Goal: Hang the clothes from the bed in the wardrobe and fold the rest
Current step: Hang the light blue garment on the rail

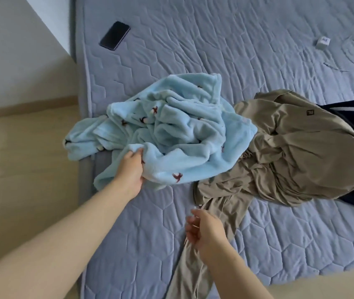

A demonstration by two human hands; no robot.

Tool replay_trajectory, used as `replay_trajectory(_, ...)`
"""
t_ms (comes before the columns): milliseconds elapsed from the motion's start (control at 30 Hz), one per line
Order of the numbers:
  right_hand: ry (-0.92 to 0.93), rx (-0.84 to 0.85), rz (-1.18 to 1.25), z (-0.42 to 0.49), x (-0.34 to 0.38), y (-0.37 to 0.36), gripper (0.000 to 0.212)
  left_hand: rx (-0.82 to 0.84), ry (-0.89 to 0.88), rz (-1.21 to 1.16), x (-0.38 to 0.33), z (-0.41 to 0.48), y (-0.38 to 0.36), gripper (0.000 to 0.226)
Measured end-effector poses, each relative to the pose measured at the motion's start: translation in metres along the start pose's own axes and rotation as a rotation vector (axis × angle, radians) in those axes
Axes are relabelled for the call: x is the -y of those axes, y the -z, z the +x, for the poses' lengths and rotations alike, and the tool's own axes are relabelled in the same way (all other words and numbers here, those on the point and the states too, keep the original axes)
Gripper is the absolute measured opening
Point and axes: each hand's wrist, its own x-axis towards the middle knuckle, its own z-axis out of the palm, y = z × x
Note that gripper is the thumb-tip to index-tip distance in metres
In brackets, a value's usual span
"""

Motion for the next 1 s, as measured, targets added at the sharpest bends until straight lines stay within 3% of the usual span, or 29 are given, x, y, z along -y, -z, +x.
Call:
replay_trajectory(33,0.068,-0.006,-0.071,-0.009,0.008,-0.007,0.011,0.025,-0.026,0.003,-0.008,-0.013,0.011,0.025)
replay_trajectory(133,0.383,0.005,-0.348,-0.038,0.028,-0.033,0.067,0.110,-0.069,-0.050,-0.040,-0.045,0.043,0.024)
replay_trajectory(200,0.635,-0.053,-0.493,-0.070,0.040,-0.054,0.087,0.186,-0.086,-0.121,-0.067,-0.069,0.064,0.025)
replay_trajectory(300,0.899,-0.185,-0.724,-0.105,0.054,-0.082,0.072,0.276,-0.092,-0.135,-0.104,-0.102,0.086,0.024)
replay_trajectory(400,0.915,-0.145,-0.908,-0.150,0.061,-0.107,0.037,0.334,-0.184,-0.161,-0.153,-0.138,0.112,0.020)
replay_trajectory(533,0.841,-0.102,-0.613,-0.223,0.072,-0.139,0.031,0.338,-0.387,-0.239,-0.212,-0.178,0.147,0.024)
replay_trajectory(633,0.847,-0.021,-0.365,-0.279,0.083,-0.157,0.038,0.370,-0.520,-0.163,-0.234,-0.205,0.172,0.030)
replay_trajectory(767,0.932,0.122,-0.190,-0.349,0.101,-0.171,0.018,0.365,-0.717,0.081,-0.243,-0.233,0.194,0.022)
replay_trajectory(833,0.962,0.203,-0.128,-0.386,0.105,-0.174,0.019,0.436,-0.824,0.242,-0.239,-0.249,0.199,0.036)
replay_trajectory(933,0.930,0.317,-0.055,-0.428,0.110,-0.178,0.025,0.526,-0.831,0.538,-0.227,-0.266,0.197,0.072)
replay_trajectory(1000,0.922,0.376,-0.031,-0.448,0.110,-0.177,0.025,0.424,-0.807,0.659,-0.223,-0.271,0.193,0.084)
